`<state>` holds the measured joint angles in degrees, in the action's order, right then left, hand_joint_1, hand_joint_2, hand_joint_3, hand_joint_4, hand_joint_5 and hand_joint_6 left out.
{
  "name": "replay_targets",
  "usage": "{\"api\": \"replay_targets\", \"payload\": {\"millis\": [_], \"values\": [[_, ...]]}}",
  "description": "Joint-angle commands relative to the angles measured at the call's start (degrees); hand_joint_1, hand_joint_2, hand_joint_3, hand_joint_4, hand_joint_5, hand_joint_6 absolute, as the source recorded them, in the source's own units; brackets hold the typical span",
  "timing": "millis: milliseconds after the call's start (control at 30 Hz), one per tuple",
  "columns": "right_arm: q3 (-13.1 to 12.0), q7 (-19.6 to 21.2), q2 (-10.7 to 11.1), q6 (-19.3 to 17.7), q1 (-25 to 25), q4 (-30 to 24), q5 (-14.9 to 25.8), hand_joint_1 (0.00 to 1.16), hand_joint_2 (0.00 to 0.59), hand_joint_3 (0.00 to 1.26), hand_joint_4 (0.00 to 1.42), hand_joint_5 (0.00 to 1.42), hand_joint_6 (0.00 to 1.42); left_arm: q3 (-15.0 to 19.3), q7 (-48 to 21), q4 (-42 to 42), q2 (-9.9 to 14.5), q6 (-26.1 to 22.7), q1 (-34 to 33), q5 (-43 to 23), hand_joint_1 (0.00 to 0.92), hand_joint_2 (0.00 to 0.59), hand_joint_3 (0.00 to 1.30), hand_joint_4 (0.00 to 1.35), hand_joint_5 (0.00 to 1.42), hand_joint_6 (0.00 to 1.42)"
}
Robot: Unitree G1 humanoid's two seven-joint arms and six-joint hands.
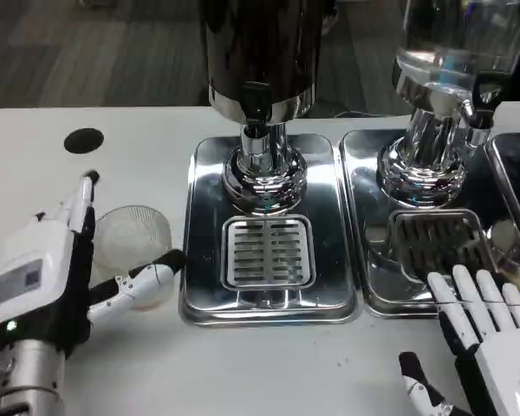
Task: Grasp the cup under the faucet to collect the drink, then remove the cup.
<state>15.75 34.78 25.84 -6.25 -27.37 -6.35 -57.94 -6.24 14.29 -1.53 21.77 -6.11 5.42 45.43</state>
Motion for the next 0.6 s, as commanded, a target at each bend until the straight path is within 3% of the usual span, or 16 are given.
{"api": "replay_targets", "payload": {"millis": [33, 300, 600], "values": [[-0.6, 0.41, 0.26, -0.79, 0.02, 0.96, 0.84, 0.27, 0.415, 0.07, 0.0, 0.0, 0.03, -0.73, 0.42, -2.06, 0.01, -1.65, -2.03, 0.61, 0.103, 0.031, 0.09, 0.0, 0.16, 0.14], [-0.49, 0.1, 0.38, -1.14, 0.65, 1.78, 1.31, 0.27, 0.414, 0.1, 0.0, 0.0, 0.03, -1.9, -2.1, -2.64, 1.0, -4.96, -5.37, 0.81, 0.125, 0.027, 0.11, 0.0, 0.19, 0.18], [-0.89, 0.25, 0.43, -1.87, 0.92, 2.7, 2.06, 0.27, 0.413, 0.14, 0.0, 0.0, 0.05, -4.64, -2.8, -5.06, 0.38, -5.79, -6.9, 0.68, 0.126, 0.028, 0.12, 0.0, 0.26, 0.28]]}}
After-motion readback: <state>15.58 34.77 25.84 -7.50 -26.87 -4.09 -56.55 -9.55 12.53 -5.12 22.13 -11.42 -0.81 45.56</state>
